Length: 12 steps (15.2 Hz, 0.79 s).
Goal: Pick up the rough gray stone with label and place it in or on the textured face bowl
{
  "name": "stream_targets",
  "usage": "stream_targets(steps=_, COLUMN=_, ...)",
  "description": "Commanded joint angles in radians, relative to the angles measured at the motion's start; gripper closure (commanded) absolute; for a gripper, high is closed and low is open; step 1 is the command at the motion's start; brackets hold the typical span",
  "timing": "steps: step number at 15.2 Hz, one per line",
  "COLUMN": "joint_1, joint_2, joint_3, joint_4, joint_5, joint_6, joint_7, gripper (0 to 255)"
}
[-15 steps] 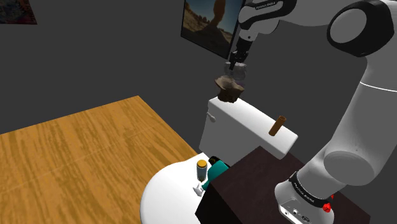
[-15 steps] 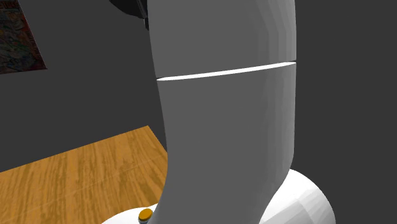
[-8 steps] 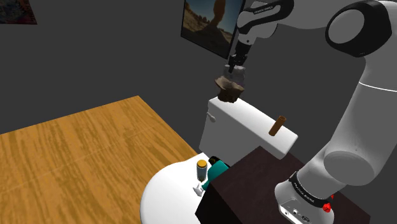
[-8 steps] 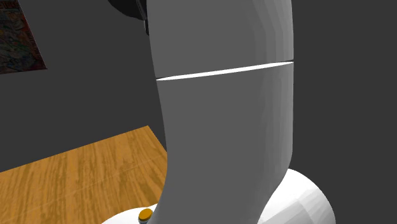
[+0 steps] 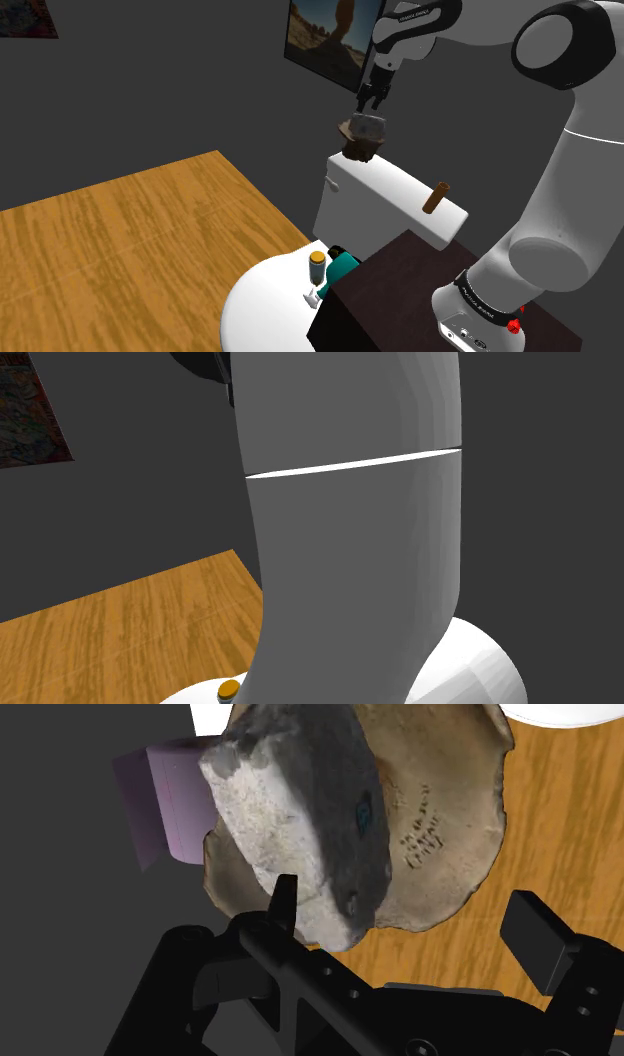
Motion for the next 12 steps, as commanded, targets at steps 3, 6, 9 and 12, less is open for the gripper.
stream_targets(steps=3, joint_1=-0.001, joint_2=-0.02, joint_3=-0.004, joint_4=0.041, joint_5=-0.01, joint_6=-0.059, joint_7=0.007, gripper=0)
stream_targets(steps=6, joint_1=-0.002, joint_2=-0.033, joint_3=-0.007, joint_4=0.084, joint_5=-0.017, joint_6=-0.114, joint_7=0.012, gripper=0)
stream_targets(steps=9, joint_1=-0.002, joint_2=-0.033, joint_3=-0.007, joint_4=0.084, joint_5=-0.017, joint_6=-0.114, joint_7=0.012, gripper=0)
stream_targets(steps=12, joint_1=-0.002, joint_2=-0.033, joint_3=-0.007, joint_4=0.084, joint_5=-0.017, joint_6=-0.114, joint_7=0.012, gripper=0)
